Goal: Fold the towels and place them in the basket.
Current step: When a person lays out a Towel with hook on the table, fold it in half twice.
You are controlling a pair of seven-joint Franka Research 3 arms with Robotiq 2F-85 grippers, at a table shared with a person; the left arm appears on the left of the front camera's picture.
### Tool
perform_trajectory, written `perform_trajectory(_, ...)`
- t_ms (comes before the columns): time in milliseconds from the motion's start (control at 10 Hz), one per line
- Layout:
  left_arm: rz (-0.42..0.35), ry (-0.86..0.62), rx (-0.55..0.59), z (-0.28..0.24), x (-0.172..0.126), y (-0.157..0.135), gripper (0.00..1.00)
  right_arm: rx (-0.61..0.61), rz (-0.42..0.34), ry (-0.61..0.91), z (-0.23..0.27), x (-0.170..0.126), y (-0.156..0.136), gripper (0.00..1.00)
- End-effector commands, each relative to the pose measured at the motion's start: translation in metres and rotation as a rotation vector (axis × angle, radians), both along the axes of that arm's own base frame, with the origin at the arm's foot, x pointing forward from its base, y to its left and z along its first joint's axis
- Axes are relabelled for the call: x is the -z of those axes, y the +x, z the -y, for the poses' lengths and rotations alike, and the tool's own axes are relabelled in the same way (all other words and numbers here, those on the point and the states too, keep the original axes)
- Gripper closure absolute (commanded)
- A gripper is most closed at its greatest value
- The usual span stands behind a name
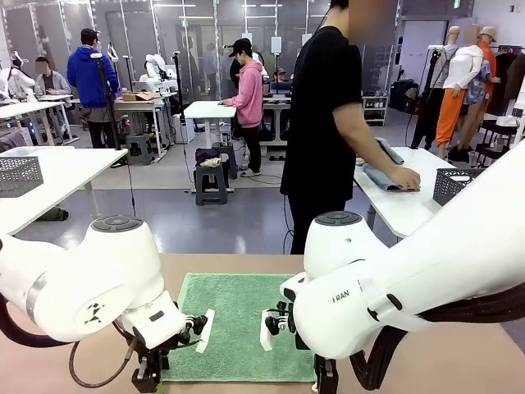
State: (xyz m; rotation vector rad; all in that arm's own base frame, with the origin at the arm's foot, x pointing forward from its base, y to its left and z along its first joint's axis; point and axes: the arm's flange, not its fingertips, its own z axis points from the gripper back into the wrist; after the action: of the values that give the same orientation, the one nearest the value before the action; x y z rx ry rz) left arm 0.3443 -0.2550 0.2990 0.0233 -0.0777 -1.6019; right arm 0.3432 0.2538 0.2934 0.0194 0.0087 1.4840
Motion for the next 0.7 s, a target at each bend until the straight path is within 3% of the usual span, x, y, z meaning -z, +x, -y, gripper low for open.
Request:
perform_trajectory(0, 0.041, 0.011, -0.009, -0.0033, 0.0035, -0.0087, 0.74, 0.03, 0.027, 0.001, 0.0009, 0.0031, -0.0001, 0.45)
perform_trajectory(100, 0.047, 0.016, -0.006, -0.0017, 0.0027, -0.0085, 0.77, 0.03, 0.033, 0.002, 0.0007, 0.0024, -0.0005, 0.8)
perform_trajectory(200, 0.051, 0.021, -0.003, -0.0024, 0.0026, -0.0086, 0.93, 0.03, 0.04, 0.0, 0.0005, 0.0016, -0.0005, 0.65)
perform_trajectory(300, 0.052, 0.023, -0.001, -0.003, 0.0024, -0.0088, 0.97, 0.029, 0.043, 0.001, 0.0001, 0.0009, -0.0008, 1.0)
perform_trajectory(400, 0.054, 0.027, 0.001, -0.0031, 0.002, -0.0087, 1.0, 0.028, 0.045, 0.001, -0.0003, 0.0004, -0.0011, 0.85)
perform_trajectory(500, 0.058, 0.029, 0.003, -0.0028, 0.002, -0.0082, 1.0, 0.027, 0.048, 0.0, -0.0004, -0.0002, -0.0011, 1.0)
perform_trajectory(600, 0.06, 0.029, 0.006, -0.0027, 0.0023, -0.0079, 1.0, 0.026, 0.05, 0.0, -0.0009, -0.0008, -0.0009, 1.0)
